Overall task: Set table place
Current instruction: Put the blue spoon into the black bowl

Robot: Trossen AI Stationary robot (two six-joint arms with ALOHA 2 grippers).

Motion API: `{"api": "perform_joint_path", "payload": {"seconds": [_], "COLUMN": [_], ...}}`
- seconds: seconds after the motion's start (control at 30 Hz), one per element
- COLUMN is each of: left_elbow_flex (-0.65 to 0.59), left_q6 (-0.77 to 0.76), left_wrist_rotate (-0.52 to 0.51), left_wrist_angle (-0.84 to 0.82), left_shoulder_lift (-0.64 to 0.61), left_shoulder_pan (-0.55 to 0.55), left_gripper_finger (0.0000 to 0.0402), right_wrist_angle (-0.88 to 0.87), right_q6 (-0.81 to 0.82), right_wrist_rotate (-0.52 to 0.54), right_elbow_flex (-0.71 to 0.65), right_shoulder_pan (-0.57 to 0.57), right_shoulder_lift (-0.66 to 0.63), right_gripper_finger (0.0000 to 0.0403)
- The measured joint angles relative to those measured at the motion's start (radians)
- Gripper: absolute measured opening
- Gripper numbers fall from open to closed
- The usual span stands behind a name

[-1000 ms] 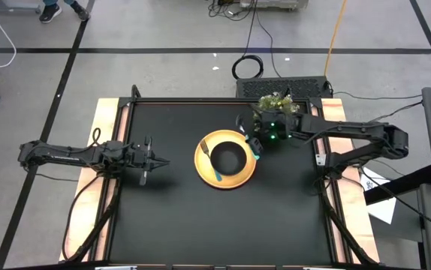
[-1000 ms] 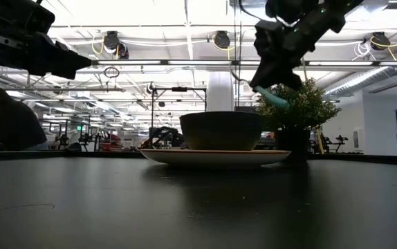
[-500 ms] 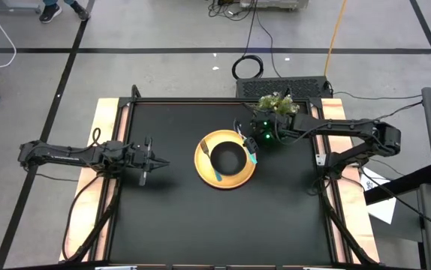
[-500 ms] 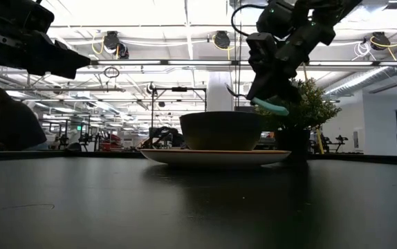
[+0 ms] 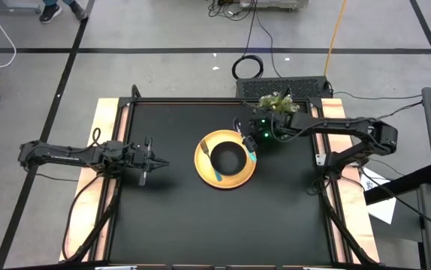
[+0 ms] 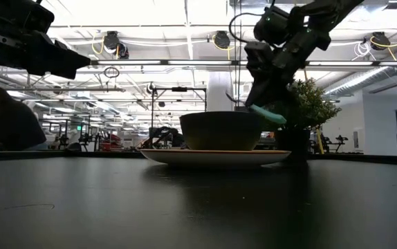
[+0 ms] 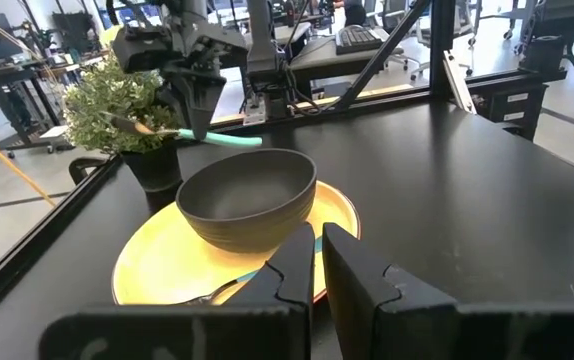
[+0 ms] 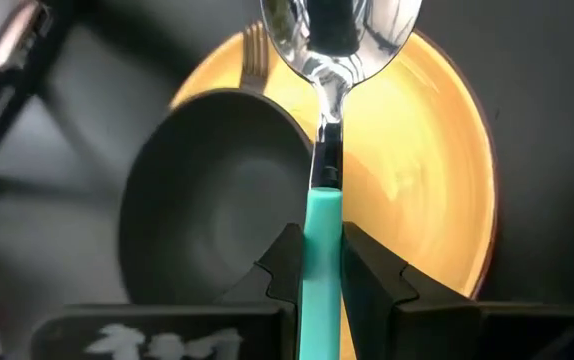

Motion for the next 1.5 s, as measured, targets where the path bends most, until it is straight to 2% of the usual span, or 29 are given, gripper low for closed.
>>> {"api": "perform_joint_path", "payload": {"seconds": [0.23,0.47,0.97,1.1,1.37,1.5], "left_elbow_flex": [0.0,0.0,0.0,0.0,0.0,0.0], "left_q6": [-0.001,0.001,0.003,0.006,0.002,-0.001], "left_wrist_rotate": [0.0,0.0,0.0,0.0,0.0,0.0], "left_wrist_angle": [0.0,-0.001,-0.002,-0.002,-0.005,-0.014], "left_shoulder_lift": [0.0,0.0,0.0,0.0,0.0,0.0], "left_shoulder_pan": [0.0,0.0,0.0,0.0,0.0,0.0], "left_gripper_finger": [0.0031,0.0031,0.0031,0.0031,0.0031,0.0031], "right_wrist_angle": [-0.03,-0.049,-0.021,-0.025,-0.163,-0.171], "right_q6": [-0.048,-0.079,-0.359,-0.405,-0.504,-0.518], "right_wrist_rotate": [0.057,0.06,0.079,0.086,0.129,0.063], "right_elbow_flex": [0.0,-0.001,0.0,0.038,0.169,0.177], "right_shoulder_pan": [0.002,0.008,0.036,0.052,0.04,0.027], "right_shoulder_lift": [0.038,0.044,0.044,0.044,0.084,0.125], "right_gripper_finger": [0.0032,0.0032,0.0032,0.0032,0.0032,0.0032]}}
